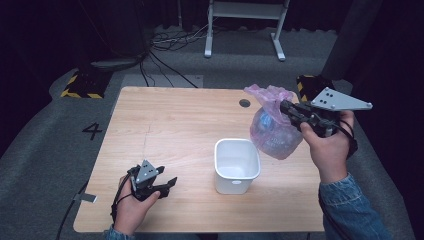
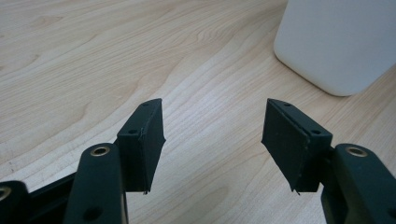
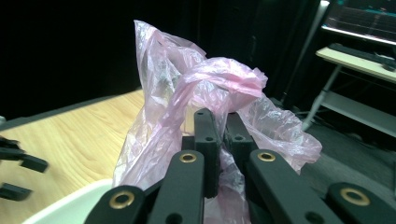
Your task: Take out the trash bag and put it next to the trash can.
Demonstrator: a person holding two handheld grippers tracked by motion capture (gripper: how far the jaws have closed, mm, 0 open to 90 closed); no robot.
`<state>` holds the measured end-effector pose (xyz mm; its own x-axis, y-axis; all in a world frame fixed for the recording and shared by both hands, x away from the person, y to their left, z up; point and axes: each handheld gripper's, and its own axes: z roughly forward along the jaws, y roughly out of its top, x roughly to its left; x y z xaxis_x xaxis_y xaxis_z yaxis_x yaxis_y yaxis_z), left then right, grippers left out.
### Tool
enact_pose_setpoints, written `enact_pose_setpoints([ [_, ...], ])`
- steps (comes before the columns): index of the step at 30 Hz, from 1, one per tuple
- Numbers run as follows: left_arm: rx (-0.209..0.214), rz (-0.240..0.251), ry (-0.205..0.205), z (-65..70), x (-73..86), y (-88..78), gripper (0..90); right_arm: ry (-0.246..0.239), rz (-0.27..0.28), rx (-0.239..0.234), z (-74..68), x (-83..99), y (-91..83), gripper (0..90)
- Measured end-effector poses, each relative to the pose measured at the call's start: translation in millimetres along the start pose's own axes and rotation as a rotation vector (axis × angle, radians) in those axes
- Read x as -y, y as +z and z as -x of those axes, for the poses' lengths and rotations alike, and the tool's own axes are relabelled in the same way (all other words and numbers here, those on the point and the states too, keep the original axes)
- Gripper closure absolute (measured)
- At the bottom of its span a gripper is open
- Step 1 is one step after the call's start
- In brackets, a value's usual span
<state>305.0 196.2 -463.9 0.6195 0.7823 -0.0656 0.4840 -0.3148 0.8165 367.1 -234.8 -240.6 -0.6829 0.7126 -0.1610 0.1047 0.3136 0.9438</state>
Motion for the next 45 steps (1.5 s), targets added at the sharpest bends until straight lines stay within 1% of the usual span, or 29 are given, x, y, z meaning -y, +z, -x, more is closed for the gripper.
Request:
enact_pose_setpoints([
  [2, -0.003, 0.001, 0.005, -0.6, 0.2, 0.1, 38.2, 0.007, -0.009, 0.014, 5.1, 4.8, -0.6, 87.5],
  [6, -0.004, -0.003, -0.001, -0.4, 1.0, 0.9, 37.5, 0.046, -0.013, 0.028, 14.4, 17.8, 0.6, 87.6],
  [12, -0.004, -0.011, 0.001, -1.6, 2.4, 1.7, 37.3, 0.093, -0.064, 0.038, 23.8, 44.3, 11.2, 87.6],
  [14, -0.003, -0.012, -0.009, -1.6, 3.2, 2.1, 37.3, 0.102, -0.085, 0.038, 25.2, 53.1, 15.5, 87.5],
  [15, -0.005, -0.013, -0.007, -2.0, 3.5, 2.2, 37.3, 0.103, -0.095, 0.036, 25.7, 57.4, 17.8, 87.5],
  [16, -0.007, -0.015, -0.002, -2.5, 3.7, 2.1, 37.3, 0.106, -0.104, 0.037, 25.8, 61.5, 20.1, 87.5],
  [19, -0.004, -0.019, -0.006, -2.7, 4.4, 2.2, 37.2, 0.114, -0.123, 0.037, 25.2, 73.8, 26.3, 87.5],
  [21, -0.006, -0.020, 0.002, -3.5, 4.3, 1.9, 37.0, 0.114, -0.135, 0.040, 24.1, 82.4, 30.3, 87.5],
  [23, -0.002, -0.019, -0.005, -3.0, 4.6, 2.2, 36.9, 0.122, -0.149, 0.038, 23.0, 91.2, 34.5, 87.5],
  [26, -0.003, -0.021, -0.002, -3.1, 4.9, 2.3, 36.9, 0.138, -0.172, 0.035, 22.5, 103.6, 40.6, 87.5],
  [29, 0.000, -0.023, -0.005, -3.2, 5.3, 2.6, 36.7, 0.147, -0.184, 0.030, 21.7, 112.6, 45.1, 87.4],
  [34, 0.003, -0.026, -0.005, -3.2, 6.0, 3.8, 36.3, 0.142, -0.195, 0.015, 17.9, 123.1, 51.2, 86.6],
  [36, 0.004, -0.030, -0.001, -3.1, 6.0, 4.0, 36.2, 0.136, -0.211, 0.016, 16.3, 127.3, 54.0, 86.3],
  [39, 0.007, -0.030, -0.004, -2.5, 6.3, 4.5, 36.1, 0.141, -0.225, 0.012, 14.9, 133.5, 57.1, 86.2],
  [42, 0.008, -0.035, -0.004, -2.4, 6.4, 4.4, 36.0, 0.146, -0.231, 0.008, 15.0, 136.7, 58.3, 85.3],
  [45, 0.006, -0.036, 0.000, -2.7, 6.7, 4.0, 36.0, 0.147, -0.227, 0.016, 16.0, 136.4, 57.7, 82.2],
])
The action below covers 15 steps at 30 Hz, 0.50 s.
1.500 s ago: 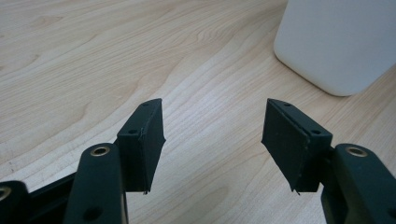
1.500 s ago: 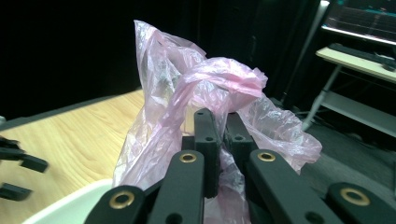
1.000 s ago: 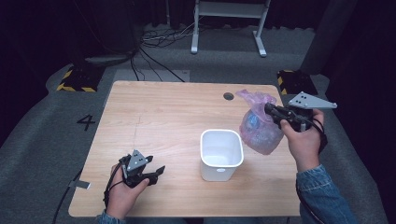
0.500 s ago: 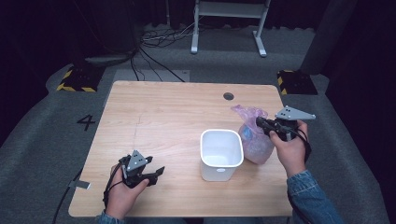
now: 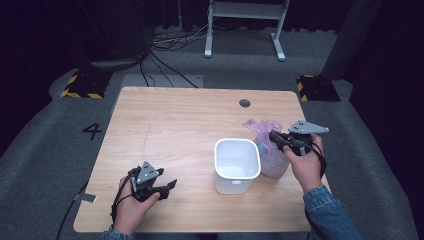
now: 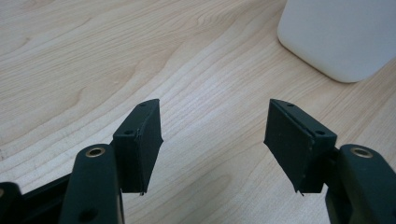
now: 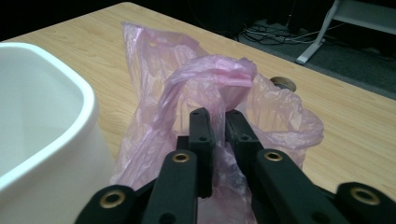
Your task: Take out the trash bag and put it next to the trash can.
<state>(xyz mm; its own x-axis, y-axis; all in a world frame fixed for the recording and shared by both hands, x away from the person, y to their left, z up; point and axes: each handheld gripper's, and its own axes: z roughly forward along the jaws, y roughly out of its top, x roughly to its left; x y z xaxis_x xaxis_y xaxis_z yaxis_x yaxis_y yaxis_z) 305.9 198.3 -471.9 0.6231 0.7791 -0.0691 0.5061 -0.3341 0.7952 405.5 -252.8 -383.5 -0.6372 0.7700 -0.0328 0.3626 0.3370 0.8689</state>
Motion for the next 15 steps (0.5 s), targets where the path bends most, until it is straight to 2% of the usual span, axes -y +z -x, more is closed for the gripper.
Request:
enact_pose_setpoints([
  [4, -0.002, 0.001, -0.011, -0.1, 1.2, -0.3, 35.9, -0.001, 0.007, 0.008, 1.5, -2.2, -3.6, 77.2],
  [5, -0.003, 0.000, -0.011, -0.2, 1.5, -0.6, 35.9, 0.000, 0.009, 0.010, 2.0, -3.0, -5.0, 74.2],
  [8, -0.006, -0.001, -0.005, -1.0, 1.6, -1.4, 35.7, 0.004, 0.025, 0.029, 2.2, -6.1, -11.5, 57.4],
  [9, -0.005, -0.002, -0.014, -0.6, 2.0, -1.6, 35.6, 0.001, 0.030, 0.038, 1.5, -7.4, -14.8, 54.0],
  [12, -0.007, -0.007, -0.020, -0.7, 3.8, -2.3, 35.5, -0.024, 0.043, 0.068, 0.0, -11.3, -25.7, 45.6],
  [15, -0.012, -0.010, -0.025, -1.0, 6.1, -3.8, 35.2, -0.041, 0.054, 0.088, -0.3, -14.8, -37.9, 42.7],
])
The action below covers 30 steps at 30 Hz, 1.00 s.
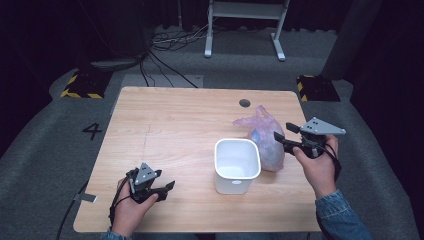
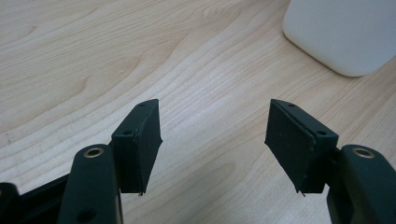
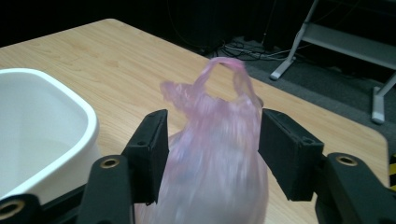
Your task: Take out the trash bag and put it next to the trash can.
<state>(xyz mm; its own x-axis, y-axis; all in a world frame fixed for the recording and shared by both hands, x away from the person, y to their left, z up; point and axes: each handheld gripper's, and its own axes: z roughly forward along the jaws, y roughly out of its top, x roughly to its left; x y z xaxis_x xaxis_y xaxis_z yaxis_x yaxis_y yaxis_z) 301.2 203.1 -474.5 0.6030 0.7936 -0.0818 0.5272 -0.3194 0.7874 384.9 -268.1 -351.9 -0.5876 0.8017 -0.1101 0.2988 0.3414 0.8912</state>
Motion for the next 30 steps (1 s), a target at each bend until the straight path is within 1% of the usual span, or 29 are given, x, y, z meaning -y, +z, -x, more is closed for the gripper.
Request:
enact_pose_setpoints([
  [2, -0.005, 0.001, 0.000, -0.9, 1.3, -1.7, 35.2, -0.006, 0.008, 0.003, 0.9, -1.8, -7.4, 41.9],
  [3, -0.007, 0.002, -0.009, -0.8, 2.0, -2.5, 35.1, -0.010, 0.011, 0.004, 1.3, -2.4, -10.6, 41.6],
  [6, -0.016, 0.002, -0.016, -1.5, 4.0, -5.8, 35.1, -0.015, 0.011, 0.000, 1.4, -2.2, -18.2, 41.4],
  [9, -0.023, -0.001, -0.015, -3.0, 6.3, -9.1, 34.8, -0.020, 0.004, -0.008, 1.2, 0.4, -24.0, 40.9],
  [12, -0.028, -0.003, -0.028, -4.2, 8.9, -12.1, 34.6, -0.016, -0.011, -0.014, 2.0, 5.5, -29.4, 40.6],
  [18, -0.041, -0.009, -0.041, -8.0, 14.2, -19.7, 33.7, 0.013, -0.043, -0.025, 5.6, 22.4, -37.1, 40.0],
  [23, -0.058, -0.016, -0.054, -13.5, 19.3, -27.1, 32.9, 0.035, -0.077, -0.021, 9.8, 41.1, -41.6, 39.7],
  [24, -0.065, -0.013, -0.050, -14.7, 19.8, -28.1, 32.8, 0.039, -0.081, -0.020, 10.7, 44.4, -42.6, 39.5],
  [25, -0.064, -0.009, -0.061, -14.8, 20.3, -28.7, 32.6, 0.045, -0.085, -0.019, 11.7, 47.6, -43.6, 39.4],
  [26, -0.064, -0.008, -0.063, -15.4, 20.4, -29.3, 32.3, 0.053, -0.087, -0.022, 12.6, 50.7, -44.6, 39.2],
  [29, -0.061, -0.008, -0.060, -16.3, 20.9, -30.0, 31.3, 0.080, -0.097, -0.036, 15.3, 59.9, -47.0, 37.9],
  [30, -0.061, -0.008, -0.060, -16.3, 20.9, -30.0, 31.1, 0.080, -0.097, -0.036, 15.3, 59.9, -47.0, 37.9],
])
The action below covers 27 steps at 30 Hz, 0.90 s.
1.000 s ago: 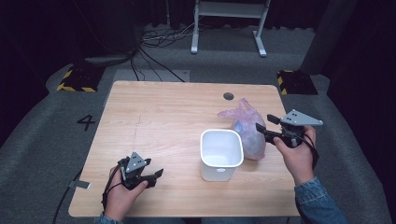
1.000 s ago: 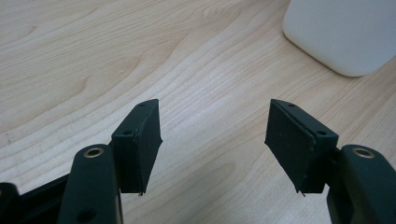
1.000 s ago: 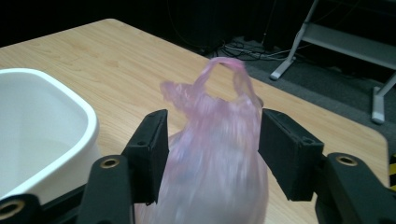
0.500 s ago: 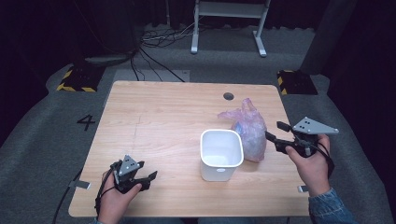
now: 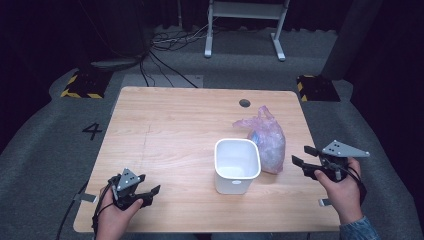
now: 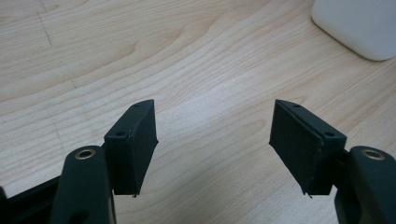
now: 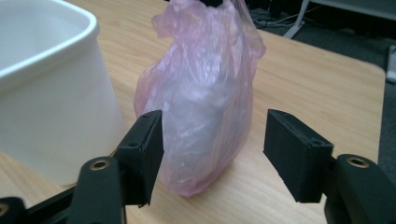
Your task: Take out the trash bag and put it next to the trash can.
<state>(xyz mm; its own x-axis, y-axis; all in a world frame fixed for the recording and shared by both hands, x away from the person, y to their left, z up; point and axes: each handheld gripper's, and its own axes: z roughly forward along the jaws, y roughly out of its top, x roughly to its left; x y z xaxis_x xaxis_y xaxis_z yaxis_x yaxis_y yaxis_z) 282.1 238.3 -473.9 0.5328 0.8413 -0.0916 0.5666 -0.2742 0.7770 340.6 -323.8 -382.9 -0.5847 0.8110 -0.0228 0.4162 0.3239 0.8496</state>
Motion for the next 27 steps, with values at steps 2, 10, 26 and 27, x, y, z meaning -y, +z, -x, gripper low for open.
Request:
enact_pose_setpoints([
  [2, -0.001, -0.005, 0.004, -0.7, 0.7, 1.3, 30.8, 0.015, -0.021, -0.006, 3.1, 9.8, -0.6, 37.2],
  [10, -0.001, -0.016, 0.009, -1.5, 1.1, 4.4, 30.1, 0.044, -0.060, -0.005, 8.6, 28.8, -2.2, 35.7],
  [26, 0.003, -0.054, 0.005, -4.5, 5.4, 13.7, 28.8, 0.083, -0.191, -0.006, 22.7, 68.6, 1.4, 30.6],
  [27, 0.002, -0.054, 0.002, -4.5, 5.7, 14.0, 28.7, 0.079, -0.197, -0.006, 23.6, 70.3, 1.8, 30.5],
])
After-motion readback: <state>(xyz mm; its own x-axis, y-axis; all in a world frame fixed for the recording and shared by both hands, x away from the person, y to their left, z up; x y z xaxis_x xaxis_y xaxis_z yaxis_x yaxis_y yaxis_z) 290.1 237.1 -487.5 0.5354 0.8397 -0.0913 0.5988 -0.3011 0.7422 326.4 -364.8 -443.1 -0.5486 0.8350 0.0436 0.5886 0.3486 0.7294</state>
